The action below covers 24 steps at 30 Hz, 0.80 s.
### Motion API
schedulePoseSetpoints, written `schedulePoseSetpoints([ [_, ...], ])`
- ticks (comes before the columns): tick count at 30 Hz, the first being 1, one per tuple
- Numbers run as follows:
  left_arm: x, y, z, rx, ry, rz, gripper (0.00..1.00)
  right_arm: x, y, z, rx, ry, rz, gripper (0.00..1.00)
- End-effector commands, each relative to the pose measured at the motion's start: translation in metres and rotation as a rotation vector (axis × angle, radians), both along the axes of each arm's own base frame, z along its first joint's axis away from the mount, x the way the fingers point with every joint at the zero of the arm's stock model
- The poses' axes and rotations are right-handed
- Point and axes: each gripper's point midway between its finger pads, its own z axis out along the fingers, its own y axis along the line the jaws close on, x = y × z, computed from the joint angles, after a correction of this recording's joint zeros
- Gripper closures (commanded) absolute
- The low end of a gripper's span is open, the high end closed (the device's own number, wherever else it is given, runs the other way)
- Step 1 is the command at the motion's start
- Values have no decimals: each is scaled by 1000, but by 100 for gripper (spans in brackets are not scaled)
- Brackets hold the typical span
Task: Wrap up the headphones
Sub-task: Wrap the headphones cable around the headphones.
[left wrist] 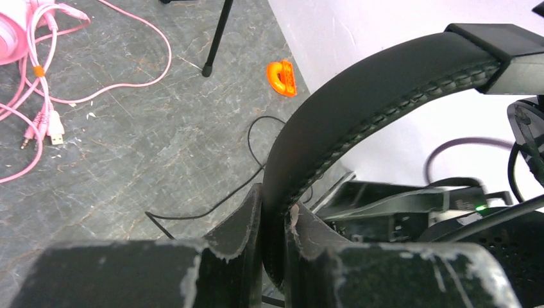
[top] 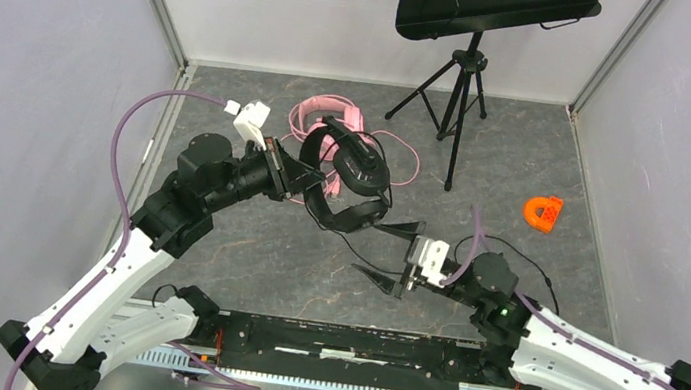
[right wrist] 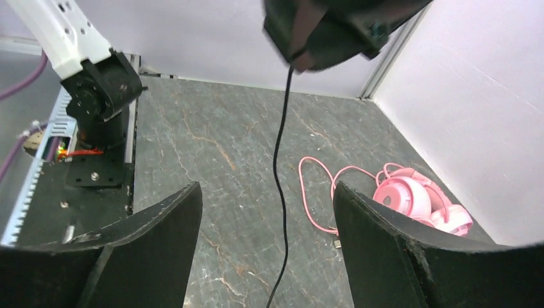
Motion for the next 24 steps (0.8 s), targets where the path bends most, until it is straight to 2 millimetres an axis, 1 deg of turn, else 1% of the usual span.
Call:
schedulePoseSetpoints([
  [1, -3, 2, 56, -175, -68, 33, 98, -7, 2, 37, 190, -235, 28, 21],
  [2, -4, 3, 57, -181, -69, 35, 98, -4, 3, 33, 198, -244, 14, 21],
  [5, -6, 4, 65, -212, -72, 42, 98, 5, 6, 31, 246, -255, -22, 20],
  [9, -8, 4, 73, -255, -75, 34, 98, 19, 25, 30, 250, -246, -46, 22],
  [13, -10, 5, 73, -255, -79, 34, 98, 34, 39, 32, 267, -234, -94, 25],
  [15, -10, 7, 73, -251, -82, 43, 98, 40, 51, 30, 258, -224, -98, 27],
  [18, -11, 9, 73, -251, -87, 54, 98, 42, 70, 28, 240, -218, -76, 28],
  [21, -11, 7, 74, -258, -85, 43, 98, 43, 87, 23, 212, -204, -51, 28],
  [24, -13, 4, 76, -280, -73, 24, 98, 46, 95, 18, 214, -180, -49, 29],
])
